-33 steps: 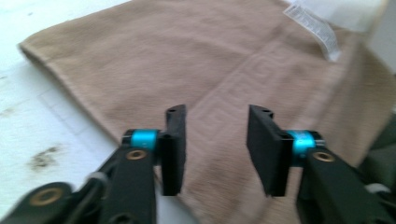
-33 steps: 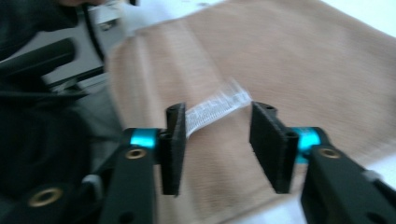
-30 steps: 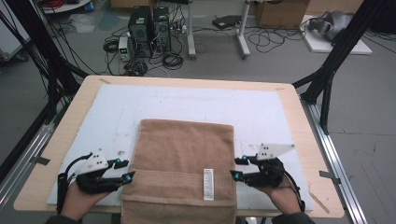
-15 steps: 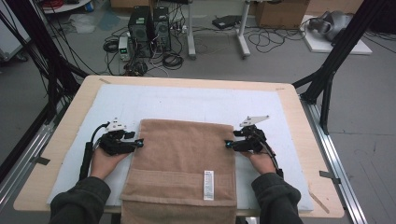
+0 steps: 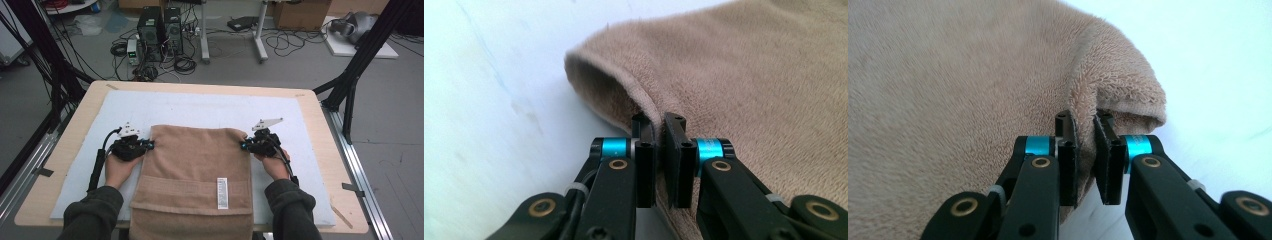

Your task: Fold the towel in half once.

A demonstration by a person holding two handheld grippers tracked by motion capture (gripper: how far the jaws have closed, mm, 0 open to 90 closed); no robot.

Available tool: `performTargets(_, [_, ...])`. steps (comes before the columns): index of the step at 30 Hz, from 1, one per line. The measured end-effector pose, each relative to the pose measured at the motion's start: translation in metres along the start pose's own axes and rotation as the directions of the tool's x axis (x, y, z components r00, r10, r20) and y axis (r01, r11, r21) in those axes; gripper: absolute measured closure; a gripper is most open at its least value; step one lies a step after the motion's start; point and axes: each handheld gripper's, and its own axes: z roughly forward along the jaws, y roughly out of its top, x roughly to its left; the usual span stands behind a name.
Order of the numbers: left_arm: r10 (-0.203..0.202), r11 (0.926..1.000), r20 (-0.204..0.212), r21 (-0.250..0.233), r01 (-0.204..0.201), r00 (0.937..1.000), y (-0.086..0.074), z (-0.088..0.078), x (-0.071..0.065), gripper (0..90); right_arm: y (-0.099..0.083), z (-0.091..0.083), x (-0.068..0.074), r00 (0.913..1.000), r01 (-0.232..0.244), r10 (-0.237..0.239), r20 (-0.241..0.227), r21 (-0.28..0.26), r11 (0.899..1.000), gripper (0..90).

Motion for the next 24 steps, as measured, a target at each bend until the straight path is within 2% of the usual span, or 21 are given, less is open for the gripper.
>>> performTargets(4, [0.049, 0.9971, -0.056, -0.055, -0.052, 0.9973, 0.040, -0.005, 0.004, 84.2, 0.035, -0.014, -0.007, 0.9992, 0.022, -0.021, 0.034, -0.037, 0.999, 82.9])
performTargets(7, [0.044, 0.9931, -0.082, -0.105, -0.053, 0.9957, 0.073, -0.014, 0.016, 84.2, 0.063, -0.031, -0.015, 0.9965, 0.046, -0.040, 0.073, -0.082, 0.996, 82.9])
performTargets(9, [0.031, 0.9869, -0.079, -0.156, -0.043, 0.9964, 0.093, -0.020, 0.024, 84.2, 0.084, -0.044, -0.024, 0.9945, 0.063, -0.053, 0.090, -0.116, 0.991, 82.9])
performTargets(11, [0.057, 0.9827, -0.107, -0.169, -0.075, 0.9926, 0.115, -0.017, 0.029, 83.7, 0.099, -0.053, -0.032, 0.9911, 0.082, -0.066, 0.115, -0.136, 0.987, 82.1])
performTargets(12, [0.057, 0.9850, -0.126, -0.155, -0.076, 0.9904, 0.120, -0.014, 0.031, 80.7, 0.111, -0.056, -0.039, 0.9871, 0.085, -0.066, 0.146, -0.132, 0.988, 76.2])
performTargets(13, [0.051, 0.9890, -0.160, -0.129, -0.072, 0.9858, 0.123, -0.009, 0.034, 74.9, 0.116, -0.056, -0.043, 0.9816, 0.091, -0.066, 0.179, -0.137, 0.986, 62.7])
performTargets(14, [0.021, 0.9940, -0.150, -0.103, -0.037, 0.9884, 0.121, -0.004, 0.037, 65.4, 0.120, -0.054, -0.049, 0.9778, 0.062, -0.031, 0.207, -0.145, 0.988, 50.8])
performTargets(15, [-0.007, 0.9957, -0.119, -0.093, -0.004, 0.9929, 0.118, -0.002, 0.039, 59.7, 0.120, -0.051, -0.058, 0.9863, -0.017, 0.043, 0.159, -0.156, 0.988, 46.8])
performTargets(16, [-0.014, 0.9975, -0.099, -0.070, 0.007, 0.9950, 0.112, 0.001, 0.040, 57.7, 0.117, -0.047, -0.060, 0.9875, -0.051, 0.073, 0.140, -0.151, 0.987, 42.5])
performTargets(17, [-0.004, 0.9985, -0.101, -0.055, -0.001, 0.9948, 0.104, 0.002, 0.040, 55.4, 0.112, -0.042, -0.062, 0.9869, -0.071, 0.088, 0.135, -0.123, 0.990, 41.5])
performTargets(19, [-0.007, 0.9989, -0.073, -0.046, 0.004, 0.9973, 0.087, 0.001, 0.038, 55.0, 0.099, -0.032, -0.058, 0.9888, -0.064, 0.075, 0.130, -0.083, 0.994, 40.5])
performTargets(22, [-0.006, 0.9997, -0.047, -0.022, 0.005, 0.9989, 0.070, -0.002, 0.034, 51.8, 0.079, -0.023, -0.046, 0.9933, -0.050, 0.054, 0.102, -0.048, 0.998, 38.3])
performTargets(24, [-0.027, 0.9990, -0.003, -0.037, 0.027, 0.9996, 0.059, -0.006, 0.029, 50.8, 0.071, -0.021, -0.037, 0.9956, -0.032, 0.035, 0.086, -0.036, 0.999, 36.7])
